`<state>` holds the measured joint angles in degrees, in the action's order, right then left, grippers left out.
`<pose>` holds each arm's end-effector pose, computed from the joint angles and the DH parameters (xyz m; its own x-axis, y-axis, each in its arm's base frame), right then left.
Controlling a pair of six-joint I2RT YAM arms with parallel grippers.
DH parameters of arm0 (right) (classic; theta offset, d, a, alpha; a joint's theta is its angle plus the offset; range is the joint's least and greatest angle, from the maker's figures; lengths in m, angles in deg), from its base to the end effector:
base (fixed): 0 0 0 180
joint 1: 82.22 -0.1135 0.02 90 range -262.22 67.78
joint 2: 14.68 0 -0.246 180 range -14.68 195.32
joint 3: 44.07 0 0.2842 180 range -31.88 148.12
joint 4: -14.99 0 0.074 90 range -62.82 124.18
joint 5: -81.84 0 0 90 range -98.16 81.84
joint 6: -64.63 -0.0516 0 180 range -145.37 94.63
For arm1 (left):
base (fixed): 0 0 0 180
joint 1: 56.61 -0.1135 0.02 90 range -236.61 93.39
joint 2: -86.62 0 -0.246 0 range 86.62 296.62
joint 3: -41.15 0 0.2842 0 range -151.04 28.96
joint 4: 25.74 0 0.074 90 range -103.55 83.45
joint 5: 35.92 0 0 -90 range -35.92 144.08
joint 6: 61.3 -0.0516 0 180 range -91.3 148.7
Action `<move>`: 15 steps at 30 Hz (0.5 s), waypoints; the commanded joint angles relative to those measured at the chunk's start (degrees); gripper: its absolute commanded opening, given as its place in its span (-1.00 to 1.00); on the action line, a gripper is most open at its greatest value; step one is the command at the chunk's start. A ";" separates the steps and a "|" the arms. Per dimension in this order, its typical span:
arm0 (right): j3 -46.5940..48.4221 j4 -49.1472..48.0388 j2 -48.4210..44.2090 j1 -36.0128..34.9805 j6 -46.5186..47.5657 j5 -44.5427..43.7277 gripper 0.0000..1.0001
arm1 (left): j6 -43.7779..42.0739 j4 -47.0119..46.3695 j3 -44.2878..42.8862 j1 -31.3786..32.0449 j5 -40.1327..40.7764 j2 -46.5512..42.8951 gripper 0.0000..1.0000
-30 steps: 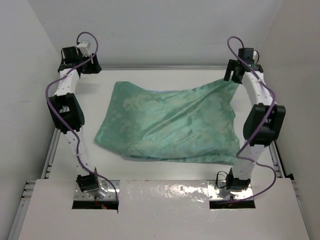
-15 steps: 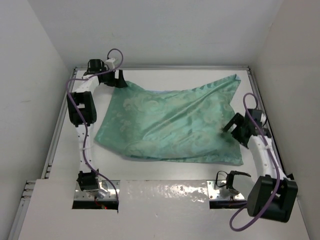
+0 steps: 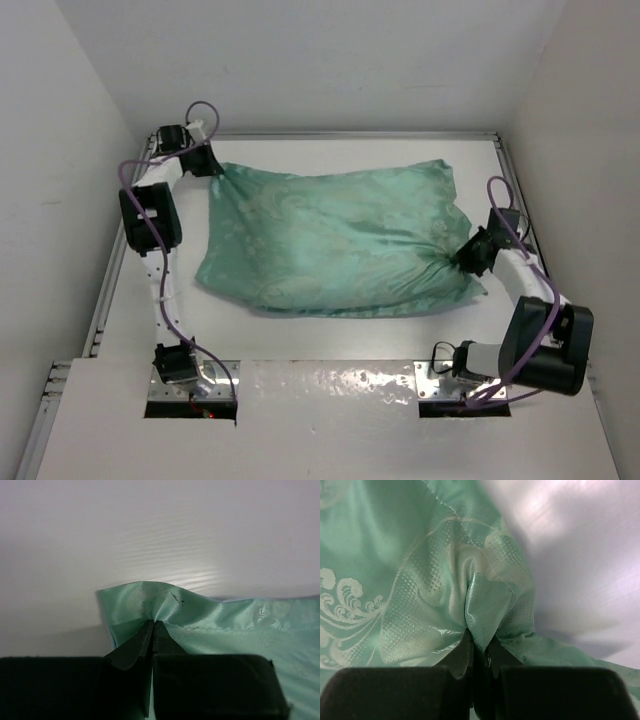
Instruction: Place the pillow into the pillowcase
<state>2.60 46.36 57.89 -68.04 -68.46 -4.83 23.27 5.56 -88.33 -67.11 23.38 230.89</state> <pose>0.2623 -0.0632 0.1185 -0.4493 0.8170 -0.3615 0.7135 0.5717 0.4050 0.5717 0.0792 0.0993 -0.6871 -0.0446 -0.7252 0.2576 0.9183 -0.3005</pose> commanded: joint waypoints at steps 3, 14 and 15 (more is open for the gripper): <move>12.44 4.10 8.00 0.86 6.26 -3.34 -1.00 | 2.09 -4.43 -1.09 -6.72 14.44 -5.04 -1.00; 12.89 4.63 6.97 0.86 11.17 2.20 0.29 | 0.77 -4.36 -7.06 -4.26 3.28 -2.77 -0.63; 13.68 5.60 6.62 0.86 11.88 0.81 0.52 | 0.77 -3.74 -7.94 -4.26 2.93 -2.41 -0.41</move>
<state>14.23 49.46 66.92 -67.65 -60.75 -2.01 24.71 4.88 -91.57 -71.09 26.84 230.47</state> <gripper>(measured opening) 0.705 0.233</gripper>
